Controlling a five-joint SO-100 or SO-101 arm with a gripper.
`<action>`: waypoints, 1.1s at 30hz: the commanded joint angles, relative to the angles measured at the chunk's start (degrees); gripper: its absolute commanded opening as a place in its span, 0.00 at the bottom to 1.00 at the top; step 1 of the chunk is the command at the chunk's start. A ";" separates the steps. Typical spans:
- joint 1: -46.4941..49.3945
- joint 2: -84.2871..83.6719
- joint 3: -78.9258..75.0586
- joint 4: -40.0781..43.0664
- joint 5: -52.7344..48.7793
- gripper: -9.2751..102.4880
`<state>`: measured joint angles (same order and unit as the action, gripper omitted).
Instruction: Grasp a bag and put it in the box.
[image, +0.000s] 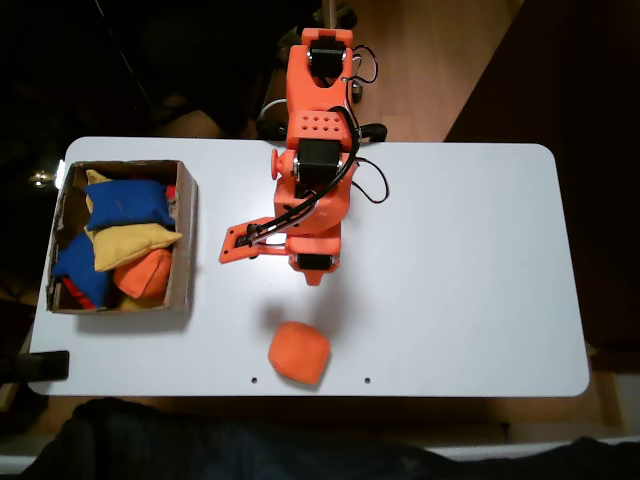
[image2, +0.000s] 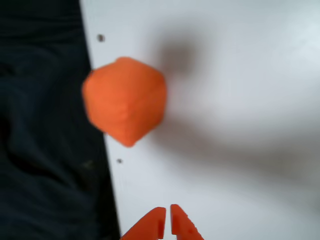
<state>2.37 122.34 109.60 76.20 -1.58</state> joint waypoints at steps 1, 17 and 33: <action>0.97 -0.18 -3.34 -1.58 -0.62 0.08; 3.25 -5.19 -9.14 -3.96 -1.49 0.08; 4.83 -9.76 -15.03 -4.66 -4.39 0.08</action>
<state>6.86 112.50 97.38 72.51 -5.36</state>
